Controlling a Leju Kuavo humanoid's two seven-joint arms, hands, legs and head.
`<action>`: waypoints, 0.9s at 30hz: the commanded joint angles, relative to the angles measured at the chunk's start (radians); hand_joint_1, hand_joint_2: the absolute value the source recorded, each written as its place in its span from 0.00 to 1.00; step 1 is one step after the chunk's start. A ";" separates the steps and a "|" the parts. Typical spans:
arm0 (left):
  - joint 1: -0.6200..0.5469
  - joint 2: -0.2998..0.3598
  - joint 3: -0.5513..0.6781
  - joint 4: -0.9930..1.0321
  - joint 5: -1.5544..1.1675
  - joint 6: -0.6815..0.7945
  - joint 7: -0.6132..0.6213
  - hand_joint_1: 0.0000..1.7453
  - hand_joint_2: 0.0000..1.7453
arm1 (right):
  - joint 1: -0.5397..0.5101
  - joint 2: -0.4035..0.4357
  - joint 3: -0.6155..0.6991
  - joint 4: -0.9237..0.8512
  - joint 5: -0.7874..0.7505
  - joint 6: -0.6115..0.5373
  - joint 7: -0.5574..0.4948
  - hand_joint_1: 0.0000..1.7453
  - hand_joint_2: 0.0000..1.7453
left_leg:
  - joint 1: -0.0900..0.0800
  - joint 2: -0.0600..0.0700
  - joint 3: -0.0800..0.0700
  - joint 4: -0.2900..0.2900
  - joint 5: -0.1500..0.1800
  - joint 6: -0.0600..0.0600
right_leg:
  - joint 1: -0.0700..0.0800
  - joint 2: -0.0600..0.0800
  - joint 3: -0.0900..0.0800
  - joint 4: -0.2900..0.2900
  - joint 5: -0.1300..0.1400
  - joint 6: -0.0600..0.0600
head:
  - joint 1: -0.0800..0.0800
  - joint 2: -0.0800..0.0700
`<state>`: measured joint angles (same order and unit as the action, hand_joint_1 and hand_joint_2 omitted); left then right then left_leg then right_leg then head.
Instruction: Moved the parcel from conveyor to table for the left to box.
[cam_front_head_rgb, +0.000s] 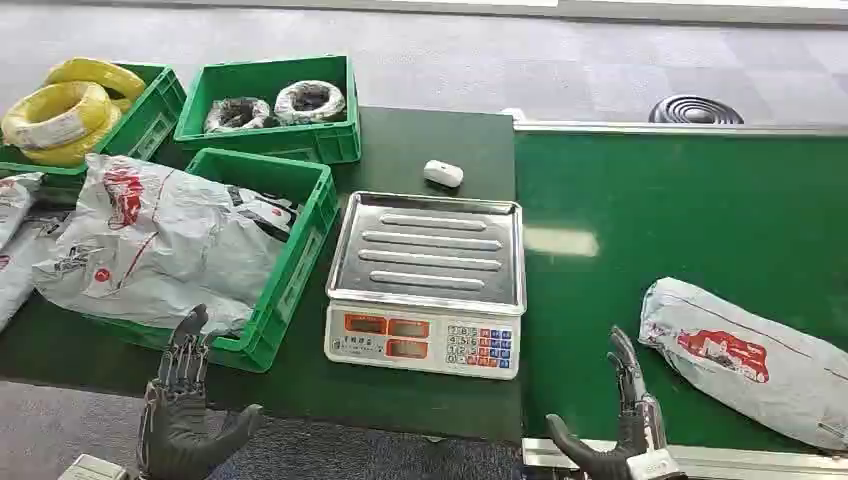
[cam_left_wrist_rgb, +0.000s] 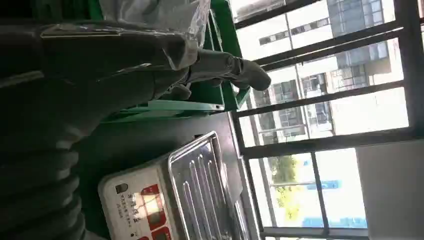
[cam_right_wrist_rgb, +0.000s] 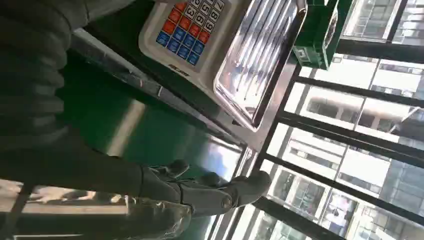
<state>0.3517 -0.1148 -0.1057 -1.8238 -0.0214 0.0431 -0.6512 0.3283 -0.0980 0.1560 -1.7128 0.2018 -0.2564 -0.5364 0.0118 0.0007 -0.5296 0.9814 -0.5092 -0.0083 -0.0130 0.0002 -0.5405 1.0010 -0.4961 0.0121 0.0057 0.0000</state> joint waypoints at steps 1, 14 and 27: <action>-0.019 0.008 -0.005 0.026 -0.004 0.021 -0.002 0.00 1.00 | -0.030 -0.053 -0.008 0.058 0.185 -0.188 0.085 0.00 1.00 | 0.000 0.000 0.000 -0.001 0.001 0.001 | 0.000 0.000 0.000 -0.001 0.001 0.000 | 0.000 0.000; -0.086 0.016 -0.042 0.116 -0.010 0.015 -0.023 0.00 1.00 | -0.541 -0.246 -0.319 0.651 0.510 -0.138 0.261 0.00 1.00 | -0.002 0.004 0.001 -0.002 0.004 0.003 | -0.003 0.004 0.001 -0.003 0.006 0.002 | 0.000 0.000; -0.190 0.014 -0.049 0.170 -0.059 -0.051 0.005 0.00 1.00 | -1.107 -0.349 -0.177 1.441 0.801 0.434 0.706 0.00 1.00 | -0.002 0.003 0.001 0.000 0.004 0.003 | -0.003 0.002 0.000 -0.001 0.005 0.002 | -0.001 0.000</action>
<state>0.2504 -0.1133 -0.1328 -1.7746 -0.0538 0.0149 -0.6561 -0.4864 -0.4216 -0.0991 -0.7844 0.9950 -0.1358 0.0647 0.0097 0.0017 -0.5293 0.9827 -0.5062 -0.0054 -0.0155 0.0010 -0.5400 1.0011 -0.4924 0.0146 0.0050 0.0000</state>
